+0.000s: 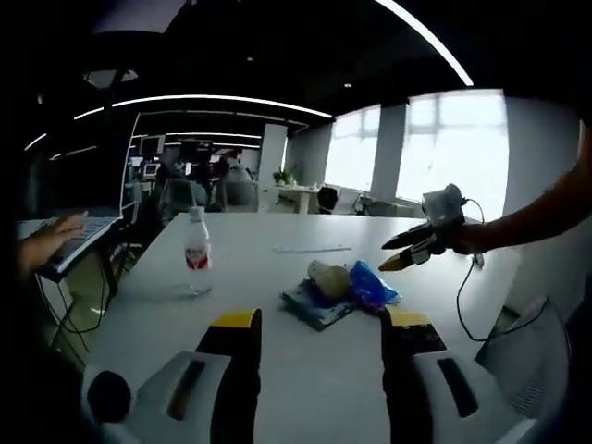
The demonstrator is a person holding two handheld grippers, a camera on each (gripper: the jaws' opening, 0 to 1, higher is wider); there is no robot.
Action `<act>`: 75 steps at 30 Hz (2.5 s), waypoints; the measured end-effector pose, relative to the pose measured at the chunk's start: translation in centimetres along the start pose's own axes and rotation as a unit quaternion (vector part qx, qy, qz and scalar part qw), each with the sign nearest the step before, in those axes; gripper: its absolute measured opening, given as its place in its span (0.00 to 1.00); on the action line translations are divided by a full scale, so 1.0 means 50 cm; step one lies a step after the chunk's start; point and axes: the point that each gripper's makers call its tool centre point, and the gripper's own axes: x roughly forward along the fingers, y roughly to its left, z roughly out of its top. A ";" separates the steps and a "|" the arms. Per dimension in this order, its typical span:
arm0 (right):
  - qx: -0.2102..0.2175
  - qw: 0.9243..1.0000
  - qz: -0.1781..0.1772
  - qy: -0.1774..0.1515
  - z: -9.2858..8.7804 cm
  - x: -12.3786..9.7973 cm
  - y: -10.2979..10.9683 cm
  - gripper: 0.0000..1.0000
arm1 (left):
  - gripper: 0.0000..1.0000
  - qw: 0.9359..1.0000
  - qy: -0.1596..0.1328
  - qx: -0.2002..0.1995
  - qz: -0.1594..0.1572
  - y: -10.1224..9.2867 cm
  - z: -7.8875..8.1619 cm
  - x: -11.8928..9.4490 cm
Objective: Arrange the tabletop items into an orderly group along one side of the table until the central work area is clear of visible clutter.
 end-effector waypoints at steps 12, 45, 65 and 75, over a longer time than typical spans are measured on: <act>-0.128 0.991 0.039 0.027 0.026 0.016 -0.014 0.54 | 0.67 0.999 0.014 0.030 -0.031 -0.051 -0.005 -0.010; -0.571 0.785 0.203 0.127 0.065 0.082 -0.010 0.61 | 0.96 0.990 0.075 0.112 -0.038 -0.067 -0.043 -0.016; -0.646 0.712 0.232 0.148 0.040 0.159 -0.001 0.62 | 0.99 0.991 0.076 0.101 -0.034 -0.062 -0.044 -0.021; -0.685 0.673 0.243 0.135 0.057 0.188 0.022 0.61 | 0.99 0.991 0.077 0.106 -0.026 -0.053 -0.048 -0.021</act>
